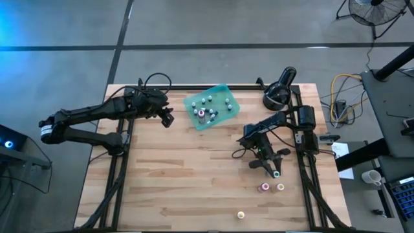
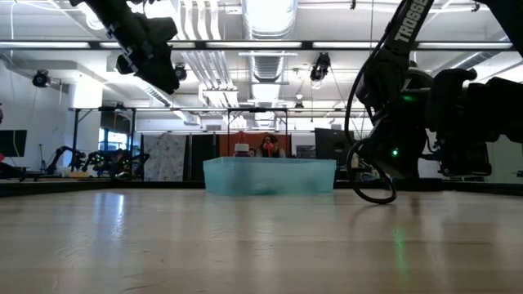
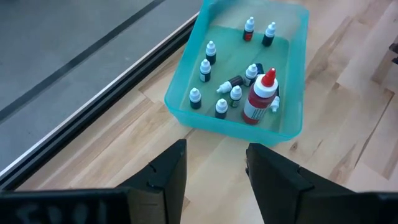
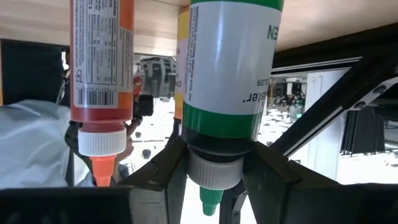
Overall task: Pick & Place food coloring
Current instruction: Put the black small food coloring into the green bin
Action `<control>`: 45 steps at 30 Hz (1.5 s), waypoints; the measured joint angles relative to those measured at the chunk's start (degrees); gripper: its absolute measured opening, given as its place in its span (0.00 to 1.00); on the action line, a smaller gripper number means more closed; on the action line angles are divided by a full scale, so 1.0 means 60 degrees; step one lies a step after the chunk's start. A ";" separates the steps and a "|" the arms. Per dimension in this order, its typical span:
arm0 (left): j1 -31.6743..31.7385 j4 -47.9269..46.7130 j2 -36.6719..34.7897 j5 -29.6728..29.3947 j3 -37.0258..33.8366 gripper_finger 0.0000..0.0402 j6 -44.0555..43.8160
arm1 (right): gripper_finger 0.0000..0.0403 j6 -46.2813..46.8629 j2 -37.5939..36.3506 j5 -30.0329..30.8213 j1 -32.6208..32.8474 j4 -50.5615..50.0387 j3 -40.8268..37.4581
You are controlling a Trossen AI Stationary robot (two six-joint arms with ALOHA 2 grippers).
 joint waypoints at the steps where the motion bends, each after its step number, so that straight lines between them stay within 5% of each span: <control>1: 0.0000 0.0001 0.0000 0.0000 0.0000 0.35 0.0000 | 0.32 -0.0002 0.0000 -0.0022 0.0000 0.0013 0.0004; 11: 0.0000 0.0015 0.0000 -0.0001 -0.0084 0.35 -0.0003 | 0.46 -0.0073 -0.0015 0.0091 -0.0004 0.0113 0.0246; 21: -0.0014 0.0154 0.0000 0.0176 -0.0709 0.35 -0.0092 | 0.51 0.0059 -0.0102 0.3126 -0.0004 0.0172 0.0684; 35: -0.0011 0.0887 -0.0004 0.0253 -0.0783 0.35 0.0167 | 0.53 0.0590 -0.0098 0.3877 0.0000 0.0226 0.1968; 45: -0.0011 0.0905 0.0000 0.0255 -0.0783 0.35 0.0456 | 0.54 0.2070 -0.0979 0.7005 0.0044 0.0107 0.2538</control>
